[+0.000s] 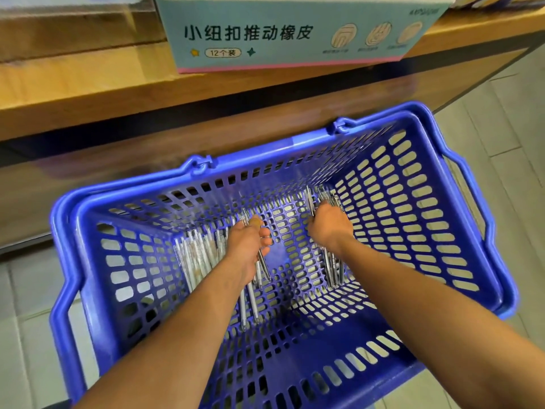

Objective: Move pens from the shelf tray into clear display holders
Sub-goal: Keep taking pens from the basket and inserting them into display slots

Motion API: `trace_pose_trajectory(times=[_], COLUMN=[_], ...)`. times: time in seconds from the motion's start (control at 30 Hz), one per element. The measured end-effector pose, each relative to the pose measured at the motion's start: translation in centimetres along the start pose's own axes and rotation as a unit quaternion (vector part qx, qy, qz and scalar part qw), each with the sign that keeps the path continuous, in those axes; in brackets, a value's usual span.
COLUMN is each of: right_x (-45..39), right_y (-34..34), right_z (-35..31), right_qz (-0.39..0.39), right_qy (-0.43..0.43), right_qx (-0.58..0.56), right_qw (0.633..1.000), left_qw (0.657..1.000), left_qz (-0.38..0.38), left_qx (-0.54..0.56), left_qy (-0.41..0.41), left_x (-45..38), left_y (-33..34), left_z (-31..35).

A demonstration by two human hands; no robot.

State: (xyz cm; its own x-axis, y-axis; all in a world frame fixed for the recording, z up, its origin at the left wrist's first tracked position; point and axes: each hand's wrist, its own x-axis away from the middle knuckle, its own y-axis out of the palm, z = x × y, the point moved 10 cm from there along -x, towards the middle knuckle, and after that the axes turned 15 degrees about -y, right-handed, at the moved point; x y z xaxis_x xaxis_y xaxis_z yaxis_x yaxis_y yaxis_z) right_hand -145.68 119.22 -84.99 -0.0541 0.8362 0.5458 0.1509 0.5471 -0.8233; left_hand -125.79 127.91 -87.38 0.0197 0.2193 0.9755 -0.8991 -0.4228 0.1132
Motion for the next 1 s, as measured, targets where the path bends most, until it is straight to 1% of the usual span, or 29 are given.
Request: trace_pose_trajectory(times=[0.03,0.1,0.17,0.2,0.27,0.37,0.43,0.5,0.53,0.6,0.67,0.73,0.8,1.0], right_x=[0.2,1.0,2.5,3.4,5.0,6.2,6.3,6.3,6.0,5.0,3.8,3.6,3.9,4.1], right_y=[-0.1,0.2,1.1,1.4,1.8,2.2,2.6,2.9,3.0,3.0,2.8,3.2,4.1,5.3], right_z=[-0.3,-1.1,-2.8,-3.9,-6.2,-8.4,-8.9,-8.6,-8.0,-5.4,-1.7,1.1,2.1,1.2], right_qz=[-0.002,-0.024,-0.076,-0.104,-0.142,-0.139,-0.135,-0.156,-0.167,-0.157,-0.113,-0.100,-0.115,-0.138], right_qy=[-0.015,-0.038,-0.057,-0.074,-0.121,-0.174,-0.181,-0.169,-0.155,-0.116,-0.060,-0.017,0.003,-0.007], right_qx=[-0.035,-0.154,-0.270,-0.294,-0.285,-0.267,-0.305,-0.341,-0.344,-0.296,-0.186,-0.064,-0.008,0.044], right_qw=[0.999,0.987,0.958,0.947,0.940,0.938,0.925,0.912,0.911,0.935,0.974,0.993,0.993,0.989], left_qw=[1.000,1.000,1.000,1.000,0.999,0.997,0.998,0.999,0.999,1.000,1.000,0.999,0.999,0.999], left_qz=[-0.001,-0.005,-0.015,-0.022,-0.045,-0.068,-0.055,-0.032,-0.020,0.000,0.009,0.016,0.021,0.002], left_qx=[-0.002,-0.004,-0.006,-0.008,-0.017,-0.030,-0.040,-0.032,-0.026,-0.023,-0.027,-0.036,-0.041,-0.045], left_qy=[-0.002,-0.003,-0.004,-0.004,-0.002,-0.005,-0.006,-0.001,0.001,0.001,0.003,0.003,0.001,-0.010], left_x=[0.0,0.1,0.2,0.3,0.6,0.6,0.3,0.0,-0.2,-0.5,-0.6,-0.7,-0.8,-0.9], left_y=[0.0,0.3,0.6,0.9,1.5,2.2,1.9,1.3,1.0,0.4,0.2,-0.1,-0.3,0.1], left_z=[0.0,0.0,-0.1,-0.1,-0.1,-0.5,-0.7,-0.5,-0.5,-0.5,-0.4,-0.5,-0.6,-0.9])
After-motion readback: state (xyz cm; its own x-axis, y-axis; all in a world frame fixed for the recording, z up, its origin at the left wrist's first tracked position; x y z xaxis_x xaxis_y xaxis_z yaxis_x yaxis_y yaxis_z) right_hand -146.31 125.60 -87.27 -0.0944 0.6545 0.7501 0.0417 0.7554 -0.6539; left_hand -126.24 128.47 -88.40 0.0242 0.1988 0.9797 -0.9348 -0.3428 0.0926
